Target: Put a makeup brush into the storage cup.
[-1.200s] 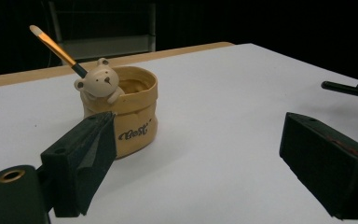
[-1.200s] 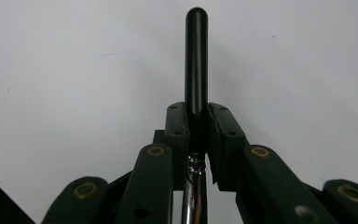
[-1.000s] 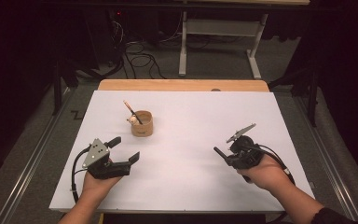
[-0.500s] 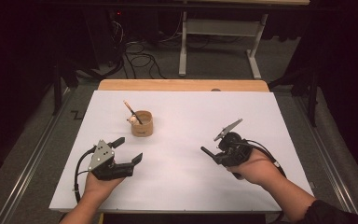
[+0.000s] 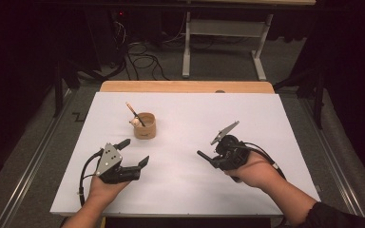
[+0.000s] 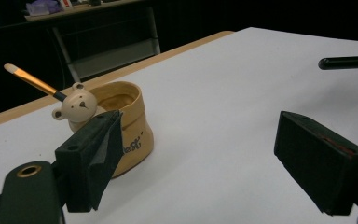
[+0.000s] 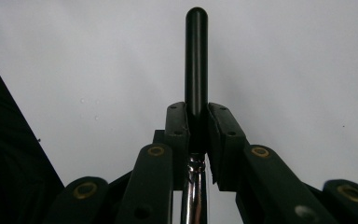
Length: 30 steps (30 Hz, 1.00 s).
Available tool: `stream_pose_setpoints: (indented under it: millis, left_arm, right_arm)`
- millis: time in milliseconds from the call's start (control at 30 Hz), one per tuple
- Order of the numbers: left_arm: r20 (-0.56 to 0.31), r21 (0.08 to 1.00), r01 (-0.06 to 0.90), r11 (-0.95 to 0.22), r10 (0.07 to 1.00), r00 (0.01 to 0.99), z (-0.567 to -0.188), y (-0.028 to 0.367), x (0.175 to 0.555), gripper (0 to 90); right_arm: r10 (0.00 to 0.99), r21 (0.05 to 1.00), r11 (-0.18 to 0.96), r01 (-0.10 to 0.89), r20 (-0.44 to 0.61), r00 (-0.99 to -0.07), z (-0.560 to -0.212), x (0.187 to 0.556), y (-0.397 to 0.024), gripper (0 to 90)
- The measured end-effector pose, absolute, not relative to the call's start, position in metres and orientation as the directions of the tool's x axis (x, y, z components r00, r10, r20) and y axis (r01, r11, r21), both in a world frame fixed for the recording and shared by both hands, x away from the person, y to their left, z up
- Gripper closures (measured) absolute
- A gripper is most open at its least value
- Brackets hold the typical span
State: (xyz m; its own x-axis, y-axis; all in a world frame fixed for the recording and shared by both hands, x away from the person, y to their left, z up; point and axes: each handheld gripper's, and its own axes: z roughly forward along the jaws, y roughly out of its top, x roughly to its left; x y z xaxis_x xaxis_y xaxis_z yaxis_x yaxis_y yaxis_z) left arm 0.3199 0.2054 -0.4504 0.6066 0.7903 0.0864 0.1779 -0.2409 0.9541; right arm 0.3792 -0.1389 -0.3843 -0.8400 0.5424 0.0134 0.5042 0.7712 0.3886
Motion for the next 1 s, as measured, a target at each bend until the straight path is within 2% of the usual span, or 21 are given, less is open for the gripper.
stream_pose_setpoints:
  millis: [300, 433, 633, 1000]
  left_arm:
    - [0.129, 0.959, 0.12, -0.257, 0.772, 0.622, -0.427, 0.189, 0.327, 16.6]
    - [0.111, 0.969, 0.106, -0.225, 0.771, 0.627, -0.422, 0.178, 0.334, 16.6]
    - [0.14, 0.964, 0.085, -0.253, 0.751, 0.645, -0.428, 0.165, 0.335, 16.6]
    - [0.182, 0.948, 0.084, -0.307, 0.74, 0.647, -0.443, 0.164, 0.329, 16.6]
  right_arm:
    - [0.522, 0.377, 0.788, 0.487, 0.01, -0.853, -0.377, 0.381, -0.139, 80.7]
    - [0.506, 0.366, 0.801, 0.474, 0.009, -0.862, -0.377, 0.382, -0.138, 80.7]
    - [0.482, 0.332, 0.824, 0.459, 0.014, -0.876, -0.378, 0.382, -0.134, 80.7]
    - [0.447, 0.281, 0.857, 0.433, 0.016, -0.895, -0.383, 0.381, -0.129, 80.7]
